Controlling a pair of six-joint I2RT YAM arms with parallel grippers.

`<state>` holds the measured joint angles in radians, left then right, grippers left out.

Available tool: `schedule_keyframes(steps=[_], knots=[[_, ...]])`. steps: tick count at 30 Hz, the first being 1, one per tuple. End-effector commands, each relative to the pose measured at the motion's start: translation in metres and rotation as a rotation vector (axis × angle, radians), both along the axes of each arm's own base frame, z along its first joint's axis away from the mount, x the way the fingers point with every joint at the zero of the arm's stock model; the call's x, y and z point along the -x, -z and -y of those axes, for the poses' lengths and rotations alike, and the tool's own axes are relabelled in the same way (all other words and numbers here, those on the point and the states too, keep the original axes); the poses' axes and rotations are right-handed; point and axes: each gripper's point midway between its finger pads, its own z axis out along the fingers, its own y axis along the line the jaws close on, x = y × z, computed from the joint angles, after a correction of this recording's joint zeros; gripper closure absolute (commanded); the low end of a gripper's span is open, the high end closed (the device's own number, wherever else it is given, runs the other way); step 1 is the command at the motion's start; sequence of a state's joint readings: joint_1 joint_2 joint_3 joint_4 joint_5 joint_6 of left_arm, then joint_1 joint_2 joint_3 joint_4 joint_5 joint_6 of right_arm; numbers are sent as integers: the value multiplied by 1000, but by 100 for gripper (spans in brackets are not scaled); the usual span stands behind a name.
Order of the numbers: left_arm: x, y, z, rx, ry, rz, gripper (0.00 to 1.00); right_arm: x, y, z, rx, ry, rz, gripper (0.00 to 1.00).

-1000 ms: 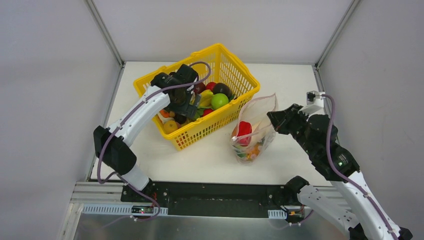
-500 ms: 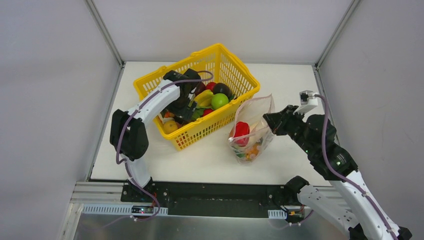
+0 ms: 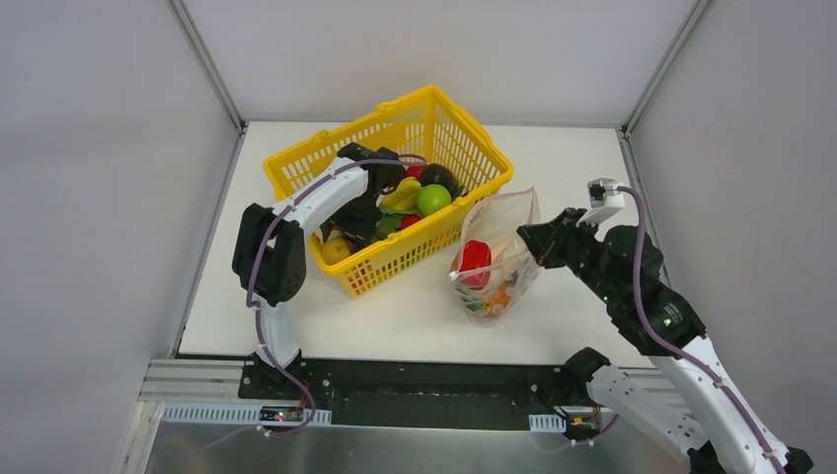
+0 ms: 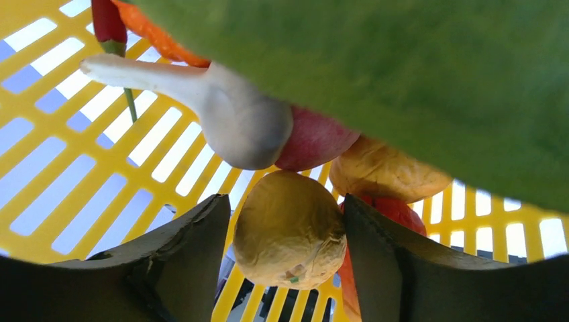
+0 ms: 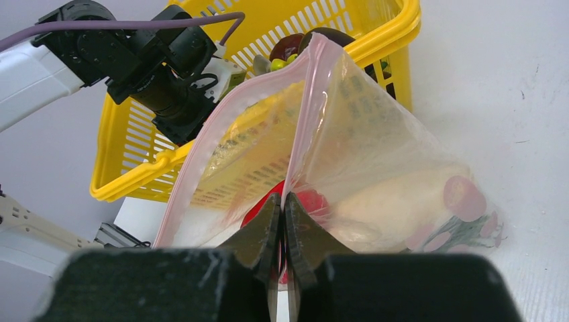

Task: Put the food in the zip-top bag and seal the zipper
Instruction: Pick up the fake fruit from the bin.

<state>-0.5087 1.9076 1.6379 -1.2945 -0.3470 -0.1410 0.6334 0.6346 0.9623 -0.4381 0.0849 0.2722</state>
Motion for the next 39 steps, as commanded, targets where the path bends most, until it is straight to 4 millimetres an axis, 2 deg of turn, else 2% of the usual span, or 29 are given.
schedule_keyframes(steps=[1,6,9,14,21,24,31,39], knots=[[2,-9,-10,-40,9,-20,40,3,-20,-2,-46,-16,51,93],[4,-26,-6,13,7,29,63,3,-19,-1,-54,-8,43,93],[5,-45,-1,72,5,90,68,3,-17,-1,-57,-3,35,93],[3,-87,9,160,18,239,70,2,-15,-2,-60,-1,26,93],[6,-123,22,273,45,395,70,3,-14,-2,-74,-1,17,93],[5,-139,34,376,41,485,70,4,-14,-3,-82,0,12,93],[7,-187,81,721,81,647,70,4,-10,-6,-94,-8,-10,93],[25,-234,127,1003,184,712,69,5,-7,-12,-102,-31,-34,93]])
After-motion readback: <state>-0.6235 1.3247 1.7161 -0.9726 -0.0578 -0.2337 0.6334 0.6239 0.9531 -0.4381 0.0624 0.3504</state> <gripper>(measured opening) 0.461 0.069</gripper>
